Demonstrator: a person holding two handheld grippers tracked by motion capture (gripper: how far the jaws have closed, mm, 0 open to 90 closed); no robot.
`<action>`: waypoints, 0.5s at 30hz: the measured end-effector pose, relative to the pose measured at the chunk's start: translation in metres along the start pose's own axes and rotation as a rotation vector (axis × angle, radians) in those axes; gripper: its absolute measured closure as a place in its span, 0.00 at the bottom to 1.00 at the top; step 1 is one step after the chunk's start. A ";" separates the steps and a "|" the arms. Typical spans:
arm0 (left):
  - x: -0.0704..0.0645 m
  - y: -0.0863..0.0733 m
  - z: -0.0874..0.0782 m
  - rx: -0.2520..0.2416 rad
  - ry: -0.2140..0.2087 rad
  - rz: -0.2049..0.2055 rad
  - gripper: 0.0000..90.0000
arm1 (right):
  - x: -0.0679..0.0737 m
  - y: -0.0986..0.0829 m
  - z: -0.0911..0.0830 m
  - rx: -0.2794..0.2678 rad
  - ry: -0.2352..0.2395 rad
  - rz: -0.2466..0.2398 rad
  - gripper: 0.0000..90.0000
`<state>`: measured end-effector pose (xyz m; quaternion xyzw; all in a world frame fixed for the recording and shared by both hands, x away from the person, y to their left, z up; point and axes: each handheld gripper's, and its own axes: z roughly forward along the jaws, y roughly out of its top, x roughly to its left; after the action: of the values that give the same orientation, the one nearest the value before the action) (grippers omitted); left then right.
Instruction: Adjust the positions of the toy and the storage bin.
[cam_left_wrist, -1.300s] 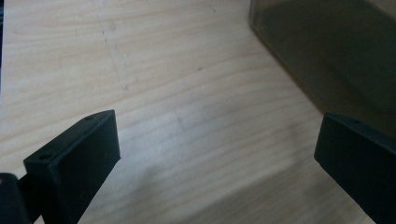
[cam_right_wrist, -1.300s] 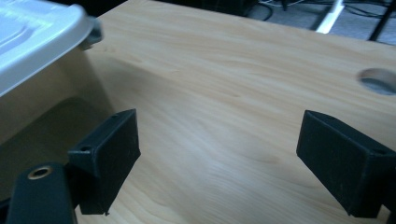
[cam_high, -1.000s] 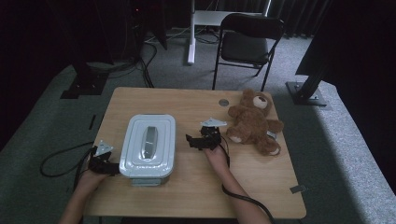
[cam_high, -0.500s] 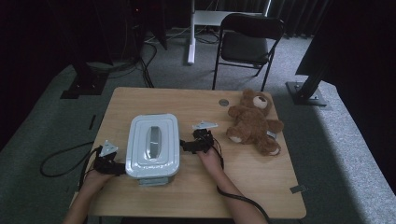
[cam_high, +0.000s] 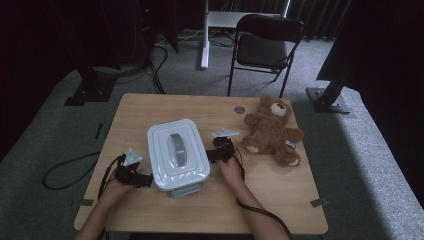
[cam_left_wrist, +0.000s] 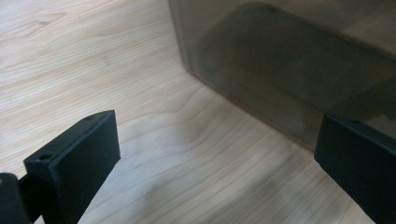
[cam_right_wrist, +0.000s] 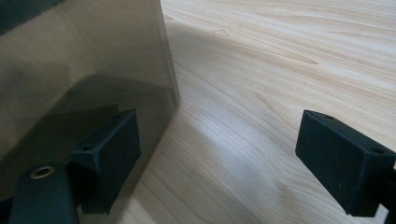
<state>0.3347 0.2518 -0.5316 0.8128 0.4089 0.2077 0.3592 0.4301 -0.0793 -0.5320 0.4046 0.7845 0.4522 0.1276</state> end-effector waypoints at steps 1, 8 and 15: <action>-0.002 0.002 0.001 0.002 -0.004 0.001 0.01 | -0.003 0.000 -0.001 -0.002 0.010 0.006 0.15; -0.014 0.011 0.010 -0.010 -0.014 0.018 0.01 | -0.018 0.000 -0.010 -0.017 0.020 0.028 0.17; -0.008 0.012 0.011 -0.032 0.002 -0.020 0.01 | -0.026 0.004 -0.014 -0.016 0.063 0.036 0.17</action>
<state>0.3434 0.2359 -0.5304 0.8025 0.4140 0.2116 0.3738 0.4414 -0.1063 -0.5252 0.4033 0.7771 0.4732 0.0976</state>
